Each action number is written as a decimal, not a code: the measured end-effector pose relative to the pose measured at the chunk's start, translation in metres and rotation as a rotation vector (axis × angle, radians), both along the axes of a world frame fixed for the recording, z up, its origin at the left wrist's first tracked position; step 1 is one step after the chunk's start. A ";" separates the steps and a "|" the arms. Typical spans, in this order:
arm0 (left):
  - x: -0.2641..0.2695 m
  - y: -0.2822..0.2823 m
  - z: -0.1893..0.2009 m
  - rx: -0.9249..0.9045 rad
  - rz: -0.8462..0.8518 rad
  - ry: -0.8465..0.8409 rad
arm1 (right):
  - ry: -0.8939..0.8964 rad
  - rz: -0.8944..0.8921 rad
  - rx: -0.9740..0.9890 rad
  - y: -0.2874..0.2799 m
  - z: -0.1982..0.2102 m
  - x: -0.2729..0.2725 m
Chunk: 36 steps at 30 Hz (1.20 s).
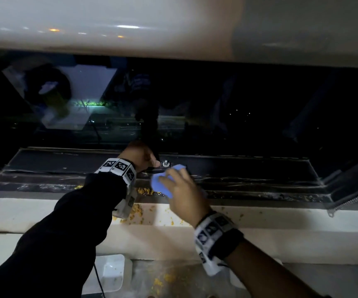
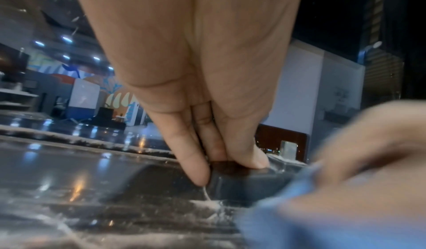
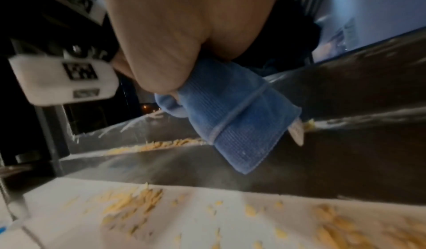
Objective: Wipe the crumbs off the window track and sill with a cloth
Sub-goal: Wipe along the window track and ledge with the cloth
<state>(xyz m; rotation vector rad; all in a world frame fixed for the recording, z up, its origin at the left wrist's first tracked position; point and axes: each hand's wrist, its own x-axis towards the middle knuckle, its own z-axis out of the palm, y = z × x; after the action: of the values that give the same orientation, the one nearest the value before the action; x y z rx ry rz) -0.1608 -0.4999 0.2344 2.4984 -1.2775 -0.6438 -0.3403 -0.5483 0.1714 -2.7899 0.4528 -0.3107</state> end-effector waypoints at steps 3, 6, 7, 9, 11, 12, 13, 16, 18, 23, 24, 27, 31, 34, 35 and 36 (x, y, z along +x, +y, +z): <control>0.001 0.001 -0.002 0.012 0.009 0.000 | 0.055 0.001 -0.047 0.010 -0.004 0.014; 0.001 0.004 -0.004 -0.004 0.027 0.009 | 0.034 -0.021 -0.039 -0.013 -0.007 -0.011; 0.001 0.004 -0.005 -0.018 0.032 0.018 | 0.022 -0.032 -0.021 -0.024 -0.007 -0.024; 0.000 0.003 -0.006 -0.019 0.039 0.024 | 0.002 -0.043 -0.019 -0.044 -0.006 -0.045; -0.003 0.002 -0.004 0.004 0.041 0.007 | -0.026 -0.114 -0.002 -0.049 -0.003 -0.046; -0.004 0.001 -0.004 0.008 0.043 -0.002 | -0.062 -0.138 0.032 -0.044 -0.002 -0.039; -0.004 0.000 -0.003 0.007 0.046 -0.005 | -0.094 -0.134 0.066 -0.035 0.001 -0.028; -0.005 0.000 -0.003 -0.001 0.040 -0.007 | -0.142 -0.034 0.042 -0.020 -0.007 -0.010; -0.003 0.002 -0.006 -0.003 0.039 -0.001 | -0.168 0.014 0.073 -0.038 -0.014 -0.028; 0.002 0.002 -0.012 -0.002 0.038 -0.018 | -0.210 -0.158 0.128 -0.099 -0.011 -0.092; 0.002 0.001 -0.012 0.005 0.037 -0.027 | -0.260 -0.208 0.195 -0.110 -0.005 -0.098; 0.004 0.004 -0.017 -0.008 0.040 -0.043 | -0.386 -0.484 0.193 -0.137 0.007 -0.099; 0.006 0.004 -0.021 -0.012 0.046 -0.039 | -0.141 -0.620 0.043 -0.121 -0.021 -0.066; 0.008 0.004 -0.024 -0.048 0.069 -0.028 | -0.158 -0.435 0.022 -0.067 -0.045 -0.042; 0.008 0.004 -0.025 -0.059 0.077 -0.024 | -0.186 -0.388 0.058 -0.053 -0.045 -0.039; 0.007 0.004 -0.025 -0.066 0.081 -0.022 | -0.220 -0.306 0.106 -0.043 -0.040 -0.039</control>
<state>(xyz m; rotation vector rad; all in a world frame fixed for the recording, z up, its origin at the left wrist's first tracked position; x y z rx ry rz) -0.1538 -0.4958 0.2097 2.4953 -1.1784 -0.5485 -0.3796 -0.5910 0.1318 -2.5421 0.8163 -0.6339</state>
